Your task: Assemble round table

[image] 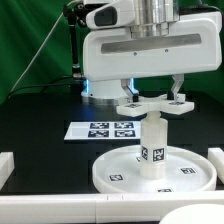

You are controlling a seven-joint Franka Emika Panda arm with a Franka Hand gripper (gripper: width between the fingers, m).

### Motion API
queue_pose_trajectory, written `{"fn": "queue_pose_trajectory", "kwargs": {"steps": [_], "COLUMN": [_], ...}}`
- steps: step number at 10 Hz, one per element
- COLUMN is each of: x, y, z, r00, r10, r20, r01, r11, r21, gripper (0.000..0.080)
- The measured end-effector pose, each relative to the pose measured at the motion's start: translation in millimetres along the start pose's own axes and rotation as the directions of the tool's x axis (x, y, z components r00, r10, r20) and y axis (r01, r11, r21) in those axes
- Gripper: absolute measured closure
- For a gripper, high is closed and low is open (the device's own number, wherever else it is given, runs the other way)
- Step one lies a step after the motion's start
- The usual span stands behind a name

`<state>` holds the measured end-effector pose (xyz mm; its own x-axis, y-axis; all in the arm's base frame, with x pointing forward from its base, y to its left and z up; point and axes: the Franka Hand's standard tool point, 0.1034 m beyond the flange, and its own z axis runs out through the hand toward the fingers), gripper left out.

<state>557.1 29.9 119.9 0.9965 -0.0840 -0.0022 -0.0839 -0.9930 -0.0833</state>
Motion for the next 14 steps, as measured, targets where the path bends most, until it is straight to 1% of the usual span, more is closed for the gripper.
{"fn": "queue_pose_trajectory", "kwargs": {"steps": [3, 6, 14], "x": [-2.4, 1.9, 2.1], "y": [5.4, 6.6, 6.5], "z": [9.5, 9.1, 9.0], "r00": [1.0, 0.999, 1.0], "r10": [-0.014, -0.049, -0.023], "r20": [0.015, -0.01, -0.011], "r01": [0.014, 0.049, 0.023], "r11": [1.0, 0.999, 1.0], "r21": [-0.004, -0.007, -0.007], "gripper": [0.0357, 0.0357, 0.0357]}}
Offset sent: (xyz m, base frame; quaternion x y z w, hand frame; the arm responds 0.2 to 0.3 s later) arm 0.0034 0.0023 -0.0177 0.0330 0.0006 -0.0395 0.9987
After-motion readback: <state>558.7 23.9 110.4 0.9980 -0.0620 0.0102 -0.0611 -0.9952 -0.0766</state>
